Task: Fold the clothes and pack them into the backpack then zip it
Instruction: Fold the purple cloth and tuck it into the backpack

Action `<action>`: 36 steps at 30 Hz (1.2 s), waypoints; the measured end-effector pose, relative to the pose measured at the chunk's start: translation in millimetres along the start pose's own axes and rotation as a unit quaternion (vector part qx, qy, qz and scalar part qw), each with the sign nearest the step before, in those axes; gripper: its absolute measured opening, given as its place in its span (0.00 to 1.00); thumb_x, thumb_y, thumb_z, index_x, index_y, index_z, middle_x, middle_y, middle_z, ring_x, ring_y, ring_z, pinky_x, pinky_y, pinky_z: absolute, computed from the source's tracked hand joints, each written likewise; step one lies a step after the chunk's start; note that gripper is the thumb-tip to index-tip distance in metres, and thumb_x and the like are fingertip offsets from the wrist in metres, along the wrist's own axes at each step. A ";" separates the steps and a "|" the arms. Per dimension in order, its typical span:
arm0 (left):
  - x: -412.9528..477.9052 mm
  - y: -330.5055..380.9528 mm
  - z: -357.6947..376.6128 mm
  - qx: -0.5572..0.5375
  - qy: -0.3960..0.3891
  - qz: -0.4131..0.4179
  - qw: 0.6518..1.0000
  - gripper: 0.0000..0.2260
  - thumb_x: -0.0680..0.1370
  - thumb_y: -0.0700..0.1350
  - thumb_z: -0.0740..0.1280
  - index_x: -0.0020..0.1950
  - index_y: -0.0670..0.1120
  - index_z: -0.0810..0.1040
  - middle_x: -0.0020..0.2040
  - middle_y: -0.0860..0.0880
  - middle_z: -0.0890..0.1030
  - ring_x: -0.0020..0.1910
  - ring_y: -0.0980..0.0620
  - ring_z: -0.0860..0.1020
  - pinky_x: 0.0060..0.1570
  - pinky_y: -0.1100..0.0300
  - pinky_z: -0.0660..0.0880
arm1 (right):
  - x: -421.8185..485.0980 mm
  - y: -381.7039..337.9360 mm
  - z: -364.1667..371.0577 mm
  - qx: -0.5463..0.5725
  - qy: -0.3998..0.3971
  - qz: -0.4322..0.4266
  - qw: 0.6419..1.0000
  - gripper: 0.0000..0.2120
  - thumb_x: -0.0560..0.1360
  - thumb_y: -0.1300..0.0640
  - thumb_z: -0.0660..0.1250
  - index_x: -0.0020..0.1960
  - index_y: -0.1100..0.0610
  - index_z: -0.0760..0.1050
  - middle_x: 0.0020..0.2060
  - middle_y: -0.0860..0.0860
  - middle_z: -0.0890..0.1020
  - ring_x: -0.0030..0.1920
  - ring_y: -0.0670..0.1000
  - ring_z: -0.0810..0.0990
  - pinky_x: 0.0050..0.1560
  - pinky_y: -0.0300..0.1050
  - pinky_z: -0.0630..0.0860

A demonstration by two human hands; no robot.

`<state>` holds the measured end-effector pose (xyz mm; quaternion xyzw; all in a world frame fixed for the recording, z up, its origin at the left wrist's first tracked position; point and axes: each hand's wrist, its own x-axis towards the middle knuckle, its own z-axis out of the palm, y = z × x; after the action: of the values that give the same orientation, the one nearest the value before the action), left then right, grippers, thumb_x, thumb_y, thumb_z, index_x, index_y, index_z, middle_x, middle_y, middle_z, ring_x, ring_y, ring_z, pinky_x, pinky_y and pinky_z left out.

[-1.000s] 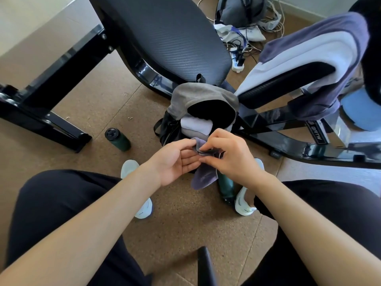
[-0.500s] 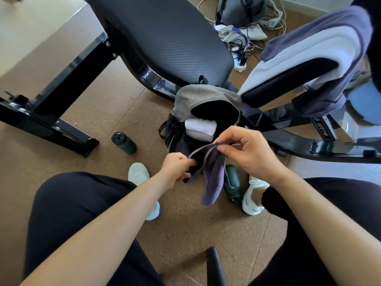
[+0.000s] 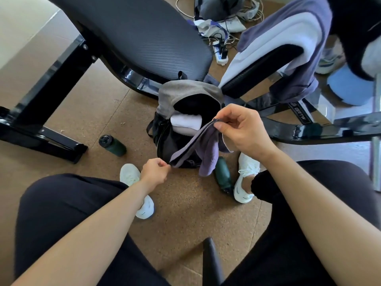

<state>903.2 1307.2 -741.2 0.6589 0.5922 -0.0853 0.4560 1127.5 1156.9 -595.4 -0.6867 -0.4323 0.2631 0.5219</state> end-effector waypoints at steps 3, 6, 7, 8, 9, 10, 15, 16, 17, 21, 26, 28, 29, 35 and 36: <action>0.3 1.7 -2.5 -0.102 0.002 -0.020 0.995 0.04 0.81 0.44 0.68 0.51 0.44 0.81 0.48 0.44 0.86 0.43 0.48 0.86 0.45 0.53 0.85 | 2.1 1.0 -5.6 0.017 0.023 0.002 1.000 0.02 0.76 0.69 0.71 0.49 0.66 0.79 0.41 0.54 0.83 0.43 0.45 0.81 0.49 0.41 0.77; -2.9 11.8 -0.3 -0.223 -0.083 -0.024 0.971 0.08 0.82 0.41 0.65 0.61 0.44 0.77 0.55 0.43 0.85 0.52 0.44 0.85 0.52 0.50 0.83 | 1.4 0.0 -9.5 0.024 0.029 -0.004 0.999 0.02 0.76 0.69 0.71 0.49 0.66 0.79 0.41 0.55 0.83 0.43 0.45 0.82 0.49 0.39 0.77; -4.2 15.3 2.2 -0.250 -0.113 -0.028 0.961 0.10 0.83 0.41 0.65 0.64 0.46 0.76 0.57 0.43 0.85 0.55 0.42 0.85 0.55 0.49 0.82 | 0.9 -0.7 -9.6 0.026 0.029 -0.005 0.999 0.03 0.76 0.69 0.71 0.49 0.67 0.79 0.42 0.57 0.84 0.43 0.46 0.82 0.50 0.39 0.77; -5.7 18.4 5.1 -0.264 -0.137 -0.031 0.954 0.13 0.83 0.40 0.65 0.67 0.47 0.74 0.58 0.43 0.84 0.56 0.42 0.84 0.57 0.48 0.81 | 0.1 -1.4 -9.5 0.027 0.028 -0.006 0.999 0.03 0.76 0.69 0.71 0.49 0.67 0.79 0.43 0.59 0.84 0.43 0.47 0.82 0.50 0.39 0.77; -6.7 20.9 8.7 -0.268 -0.159 -0.033 0.950 0.16 0.82 0.39 0.65 0.69 0.48 0.73 0.59 0.42 0.84 0.57 0.42 0.83 0.58 0.48 0.80 | -0.8 -2.0 -9.1 0.026 0.026 -0.007 0.999 0.03 0.76 0.70 0.71 0.50 0.67 0.79 0.43 0.60 0.84 0.44 0.47 0.82 0.50 0.39 0.77; -8.5 23.8 12.3 -0.267 -0.181 -0.033 0.946 0.18 0.81 0.38 0.67 0.70 0.49 0.72 0.60 0.41 0.84 0.58 0.41 0.83 0.59 0.48 0.80 | -1.5 -2.3 -9.1 0.026 0.026 -0.009 0.999 0.03 0.76 0.70 0.71 0.50 0.67 0.79 0.44 0.60 0.84 0.44 0.46 0.82 0.50 0.39 0.77; -13.8 39.2 37.0 -0.193 -0.273 -0.012 0.942 0.28 0.75 0.36 0.75 0.70 0.53 0.70 0.59 0.44 0.84 0.58 0.47 0.83 0.60 0.46 0.80 | -5.5 0.3 -13.1 0.031 0.032 -0.008 0.999 0.03 0.76 0.66 0.71 0.49 0.64 0.79 0.42 0.56 0.83 0.44 0.50 0.82 0.51 0.49 0.80; -14.6 40.4 42.4 -0.185 -0.284 -0.007 0.941 0.27 0.75 0.38 0.76 0.69 0.53 0.71 0.59 0.45 0.84 0.58 0.48 0.83 0.61 0.45 0.80 | -6.3 1.3 -13.8 0.034 0.034 -0.007 0.999 0.03 0.76 0.66 0.71 0.49 0.63 0.79 0.42 0.56 0.83 0.44 0.51 0.82 0.51 0.51 0.79; -14.8 40.8 48.1 -0.180 -0.286 0.001 0.941 0.25 0.75 0.39 0.76 0.68 0.52 0.71 0.58 0.46 0.85 0.57 0.49 0.84 0.61 0.45 0.80 | -7.1 2.1 -14.6 0.037 0.035 -0.006 0.999 0.03 0.76 0.65 0.71 0.49 0.62 0.79 0.42 0.55 0.83 0.44 0.51 0.82 0.51 0.51 0.79; -13.6 40.8 56.9 -0.198 -0.231 0.037 0.952 0.16 0.82 0.41 0.69 0.68 0.44 0.72 0.50 0.44 0.86 0.45 0.50 0.85 0.45 0.53 0.82 | -9.5 4.3 -19.6 0.029 0.043 -0.006 0.999 0.03 0.76 0.66 0.71 0.49 0.63 0.79 0.41 0.52 0.83 0.43 0.49 0.82 0.50 0.47 0.79; -15.3 41.4 48.3 -0.212 -0.284 0.038 0.934 0.24 0.75 0.36 0.76 0.67 0.51 0.73 0.59 0.45 0.85 0.59 0.48 0.83 0.58 0.49 0.81 | -9.3 2.8 -23.7 0.039 0.055 -0.005 0.998 0.05 0.76 0.66 0.71 0.47 0.59 0.79 0.40 0.51 0.82 0.43 0.49 0.82 0.50 0.47 0.79; -17.2 41.6 48.0 -0.213 -0.275 0.045 0.937 0.24 0.74 0.35 0.77 0.67 0.49 0.75 0.61 0.45 0.83 0.61 0.47 0.82 0.59 0.49 0.81 | -9.0 1.9 -25.3 0.037 0.057 -0.010 0.998 0.07 0.76 0.66 0.71 0.47 0.54 0.79 0.40 0.49 0.83 0.43 0.48 0.82 0.50 0.45 0.78; -17.2 41.0 47.7 -0.221 -0.261 0.047 0.939 0.23 0.74 0.35 0.76 0.66 0.48 0.75 0.61 0.45 0.83 0.61 0.46 0.82 0.58 0.49 0.81 | -8.9 1.9 -25.8 0.034 0.058 -0.012 0.998 0.07 0.76 0.65 0.71 0.47 0.54 0.79 0.40 0.49 0.83 0.43 0.47 0.82 0.50 0.44 0.78; -13.7 37.9 34.9 -0.263 -0.168 0.040 0.949 0.11 0.80 0.40 0.71 0.62 0.43 0.78 0.56 0.42 0.84 0.54 0.45 0.85 0.53 0.49 0.82 | -7.6 5.1 -30.3 -0.006 0.083 -0.005 0.997 0.06 0.76 0.68 0.71 0.47 0.58 0.79 0.39 0.49 0.83 0.41 0.45 0.81 0.47 0.39 0.78; -12.3 35.8 30.5 -0.240 -0.138 0.041 0.960 0.09 0.80 0.41 0.71 0.60 0.44 0.79 0.53 0.42 0.85 0.49 0.47 0.85 0.49 0.51 0.83 | -6.6 7.2 -31.4 -0.018 0.092 -0.002 0.996 0.07 0.76 0.68 0.71 0.47 0.56 0.78 0.39 0.48 0.82 0.40 0.44 0.81 0.47 0.38 0.77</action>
<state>943.4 1281.4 -732.6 0.5357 0.4989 -0.0113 0.6812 1152.1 1135.2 -592.9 -0.7163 -0.3885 0.1905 0.5475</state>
